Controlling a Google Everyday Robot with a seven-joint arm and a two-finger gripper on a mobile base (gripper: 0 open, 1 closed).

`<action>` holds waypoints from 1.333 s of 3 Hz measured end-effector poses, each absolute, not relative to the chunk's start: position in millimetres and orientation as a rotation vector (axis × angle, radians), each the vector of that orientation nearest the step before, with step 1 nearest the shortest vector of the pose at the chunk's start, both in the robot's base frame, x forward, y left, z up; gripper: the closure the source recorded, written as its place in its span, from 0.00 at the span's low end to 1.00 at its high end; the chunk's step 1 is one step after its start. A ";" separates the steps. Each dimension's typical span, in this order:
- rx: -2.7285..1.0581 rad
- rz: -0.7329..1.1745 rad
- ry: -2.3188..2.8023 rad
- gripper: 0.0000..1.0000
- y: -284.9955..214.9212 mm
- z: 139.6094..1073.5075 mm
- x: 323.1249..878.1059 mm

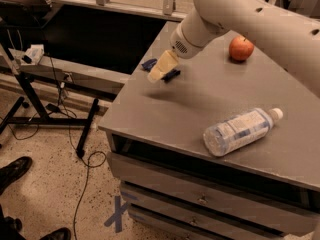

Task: Move rxbar blueberry near blue plastic bottle

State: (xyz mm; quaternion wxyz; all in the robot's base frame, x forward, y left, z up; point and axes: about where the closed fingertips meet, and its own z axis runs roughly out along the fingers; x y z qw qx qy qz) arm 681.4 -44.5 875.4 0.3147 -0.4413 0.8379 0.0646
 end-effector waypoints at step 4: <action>-1.072 0.223 2.265 0.41 -32.9 834.5 703.3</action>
Offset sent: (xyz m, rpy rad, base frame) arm 0.0283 0.0115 -0.0403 0.0355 0.0387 -0.0668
